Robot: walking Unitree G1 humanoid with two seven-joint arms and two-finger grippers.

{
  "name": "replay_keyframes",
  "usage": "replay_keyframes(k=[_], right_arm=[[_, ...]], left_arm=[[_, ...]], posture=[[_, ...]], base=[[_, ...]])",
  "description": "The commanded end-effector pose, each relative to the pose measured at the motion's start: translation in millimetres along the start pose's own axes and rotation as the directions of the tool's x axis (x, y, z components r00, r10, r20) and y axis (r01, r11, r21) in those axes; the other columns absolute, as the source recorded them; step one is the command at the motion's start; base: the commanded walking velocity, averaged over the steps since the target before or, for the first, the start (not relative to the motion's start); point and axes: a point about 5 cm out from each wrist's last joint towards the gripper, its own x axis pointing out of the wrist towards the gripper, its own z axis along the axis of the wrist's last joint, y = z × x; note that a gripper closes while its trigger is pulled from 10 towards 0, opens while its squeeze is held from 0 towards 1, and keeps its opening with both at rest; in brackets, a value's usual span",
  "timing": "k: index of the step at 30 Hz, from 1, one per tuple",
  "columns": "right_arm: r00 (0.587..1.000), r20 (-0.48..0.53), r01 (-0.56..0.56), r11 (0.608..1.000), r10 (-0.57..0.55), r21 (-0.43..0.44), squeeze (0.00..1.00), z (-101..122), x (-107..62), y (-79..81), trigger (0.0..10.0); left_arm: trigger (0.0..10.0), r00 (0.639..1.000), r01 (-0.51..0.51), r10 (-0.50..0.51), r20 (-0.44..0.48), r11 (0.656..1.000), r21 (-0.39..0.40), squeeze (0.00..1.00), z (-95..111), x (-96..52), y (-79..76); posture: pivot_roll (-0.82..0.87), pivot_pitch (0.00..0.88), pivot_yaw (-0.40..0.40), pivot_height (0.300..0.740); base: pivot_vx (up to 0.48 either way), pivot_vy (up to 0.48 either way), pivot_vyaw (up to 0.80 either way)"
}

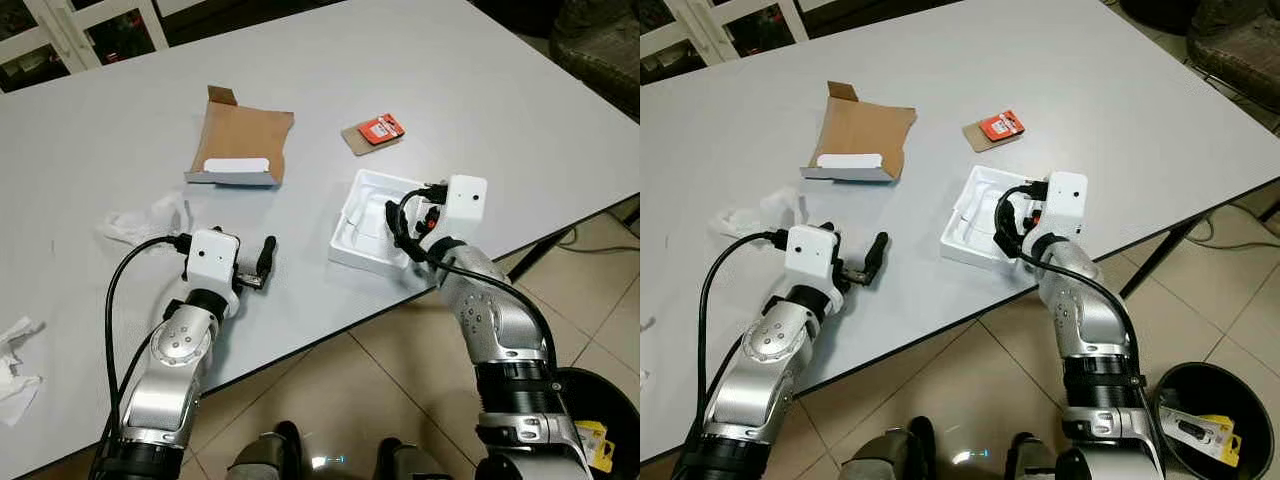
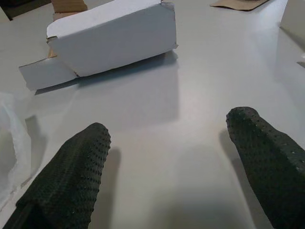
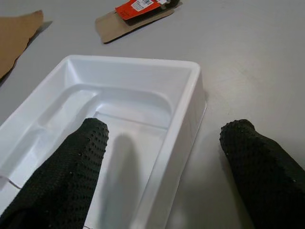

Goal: Picking trash to rubbish bin

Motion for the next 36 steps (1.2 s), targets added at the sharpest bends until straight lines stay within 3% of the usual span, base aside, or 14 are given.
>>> replay_keyframes(k=[1, 4, 5, 6, 7, 8, 12, 13, 14, 16, 21, 22, 23, 36], right_arm=[[0.998, -0.063, 0.019, 0.999, -0.016, 0.048, 0.0, -13.4, 0.7, -3.2, 10.0], [0.993, -0.115, 0.027, 0.996, -0.017, 0.091, 0.0, -23.5, -0.3, -5.7, 10.0], [0.991, -0.129, 0.031, 0.994, -0.018, 0.101, 0.0, -26.7, -0.7, -6.4, 9.1], [0.991, -0.129, 0.031, 0.994, -0.018, 0.101, 0.0, -26.7, -0.7, -6.4, 9.1], [0.99, -0.141, 0.039, 0.992, -0.021, 0.124, 0.0, -30.3, -1.6, -7.6, 0.9], [0.99, -0.142, 0.042, 0.991, -0.023, 0.13, 0.0, -30.8, -1.8, -8.3, 0.0], [0.988, -0.15, 0.044, 0.987, -0.021, 0.154, 0.0, -32.4, -2.3, -9.3, 0.0], [0.987, -0.158, 0.041, 0.986, -0.015, 0.161, 0.0, -33.6, -2.6, -9.3, 1.8], [0.984, -0.176, 0.036, 0.988, -0.008, 0.153, 0.0, -36.5, -3.1, -8.8, 9.4], [0.982, -0.187, 0.036, 0.988, -0.007, 0.148, 0.0, -38.3, -3.4, -8.5, 10.0], [0.974, -0.225, 0.017, 0.989, 0.017, 0.148, 0.0, -43.9, -4.1, -5.7, 10.0], [0.973, -0.231, 0.012, 0.988, 0.023, 0.151, 0.0, -44.7, -4.4, -5.4, 6.9], [0.971, -0.238, 0.008, 0.988, 0.029, 0.153, 0.0, -45.4, -4.6, -5.2, 0.0], [0.964, -0.26, -0.012, 0.989, 0.05, 0.148, 0.0, -47.4, -6.9, -5.9, 0.0]], left_arm=[[10.0, 1.0, -0.008, 0.008, -0.011, 1.0, 0.011, 0.0, -1.1, -4.0, 0.9], [10.0, 1.0, -0.005, 0.005, -0.012, 1.0, 0.011, 0.0, -1.4, -4.3, 0.6], [10.0, 1.0, -0.004, 0.005, -0.013, 1.0, 0.011, 0.0, -1.5, -4.2, 0.4], [10.0, 1.0, -0.004, 0.005, -0.013, 1.0, 0.011, 0.0, -1.5, -4.2, 0.4], [10.0, 1.0, -0.003, 0.003, -0.015, 1.0, 0.011, 0.0, -1.7, -4.0, 0.4], [10.0, 1.0, -0.003, 0.003, -0.016, 1.0, 0.011, 0.0, -1.8, -3.9, 0.5], [10.0, 1.0, -0.002, 0.002, -0.018, 1.0, 0.012, 0.0, -2.1, -4.1, 0.6], [10.0, 1.0, -0.001, 0.002, -0.019, 1.0, 0.013, 0.0, -2.1, -4.1, 0.5], [10.0, 1.0, 0.001, -0.001, -0.022, 1.0, 0.014, 0.0, -2.5, -3.8, 0.1], [10.0, 1.0, 0.002, -0.002, -0.025, 1.0, 0.015, 0.0, -2.8, -3.7, -0.1], [10.0, 1.0, 0.005, -0.004, -0.031, 1.0, 0.016, 0.0, -3.3, -3.4, -0.7], [10.0, 0.999, 0.005, -0.005, -0.031, 1.0, 0.015, 0.0, -3.4, -3.6, -0.9], [10.0, 0.999, 0.005, -0.004, -0.032, 1.0, 0.015, 0.0, -3.5, -3.8, -1.0], [10.0, 0.999, 0.008, -0.008, -0.042, 1.0, 0.01, 0.0, -4.8, -4.0, -3.1]], posture=[[0.04, 0.233, 0.057, 0.74], [0.04, 0.236, 0.057, 0.74], [0.04, 0.236, 0.057, 0.74], [0.04, 0.236, 0.057, 0.74], [0.04, 0.238, 0.058, 0.74], [0.04, 0.238, 0.058, 0.74], [0.03, 0.239, 0.06, 0.74], [0.03, 0.239, 0.06, 0.74], [0.03, 0.239, 0.061, 0.74], [0.03, 0.239, 0.061, 0.74], [0.03, 0.239, 0.061, 0.74], [0.03, 0.24, 0.06, 0.74], [0.03, 0.24, 0.06, 0.74], [0.03, 0.243, 0.053, 0.74]], base=[[0.0, 0.0, 0.0], [0.0, 0.0, 0.0], [0.0, 0.0, 0.0], [0.0, 0.0, 0.0], [0.0, 0.0, 0.0], [0.0, 0.0, 0.0], [0.0, 0.0, 0.0], [0.0, 0.0, 0.0], [0.0, 0.0, 0.0], [0.0, 0.0, 0.0], [0.0, 0.0, 0.0], [0.0, 0.0, 0.0], [0.0, 0.0, 0.0], [0.0, 0.0, 0.0]])
